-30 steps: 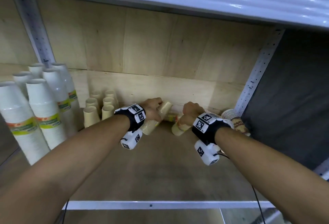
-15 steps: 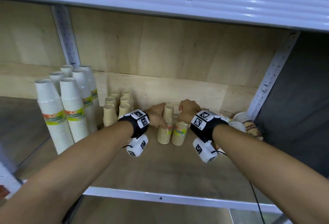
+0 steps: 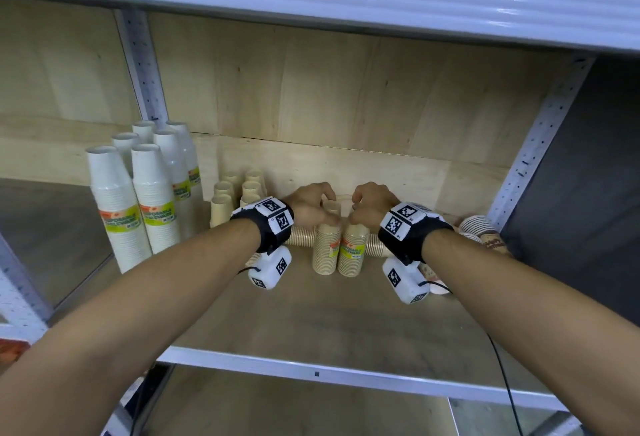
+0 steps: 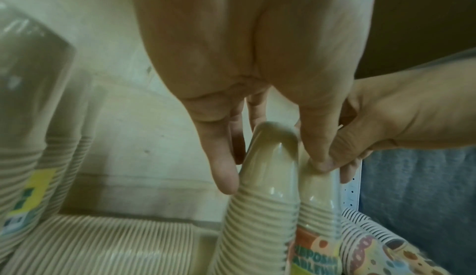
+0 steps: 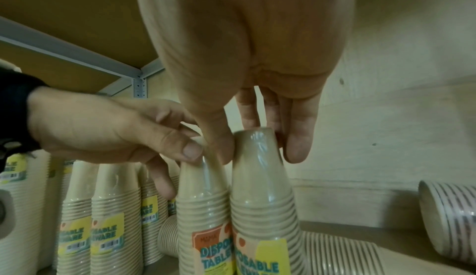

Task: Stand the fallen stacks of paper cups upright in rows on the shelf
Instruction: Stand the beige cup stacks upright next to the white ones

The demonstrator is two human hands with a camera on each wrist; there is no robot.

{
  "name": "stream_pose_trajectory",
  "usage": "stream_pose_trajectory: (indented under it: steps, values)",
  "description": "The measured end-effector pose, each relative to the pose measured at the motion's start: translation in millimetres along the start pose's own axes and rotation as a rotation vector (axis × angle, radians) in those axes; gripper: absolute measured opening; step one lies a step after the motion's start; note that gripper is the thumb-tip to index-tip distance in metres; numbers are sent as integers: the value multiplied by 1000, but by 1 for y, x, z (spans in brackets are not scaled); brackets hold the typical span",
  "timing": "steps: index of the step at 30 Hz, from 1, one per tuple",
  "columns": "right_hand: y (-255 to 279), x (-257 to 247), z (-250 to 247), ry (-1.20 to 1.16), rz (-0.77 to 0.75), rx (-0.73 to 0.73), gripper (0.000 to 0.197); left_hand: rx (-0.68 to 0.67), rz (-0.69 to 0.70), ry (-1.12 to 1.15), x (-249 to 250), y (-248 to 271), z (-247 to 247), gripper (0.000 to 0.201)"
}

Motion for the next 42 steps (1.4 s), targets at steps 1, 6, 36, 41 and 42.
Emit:
stream_pose_trajectory:
  steps: [1, 6, 36, 41, 42]
  values:
    - [1, 0, -1, 6, -1, -4, 45, 10, -1, 3, 4, 0, -2, 46]
    - [5, 1, -8, 17, -7, -20, 44, 62, 4, -44, 18, -2, -10, 33]
    - [1, 6, -4, -11, 19, -2, 46, 65, 15, -320, 31, -5, -10, 47]
    - [0, 5, -1, -25, 29, -11, 39, 50, 44, -311, 30, -4, -8, 39]
    - [0, 5, 0, -32, 32, -9, 38, 52, 47, -306, 30, -4, -8, 38]
Point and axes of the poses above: each hand's wrist, its own y-axis away from the middle knuckle, its own z-axis out of the palm, x = y × z, the point moved 2 cm from there along -y, towards the middle knuckle, and after that the axes turned 7 degrees about z, right-handed, at the moved point
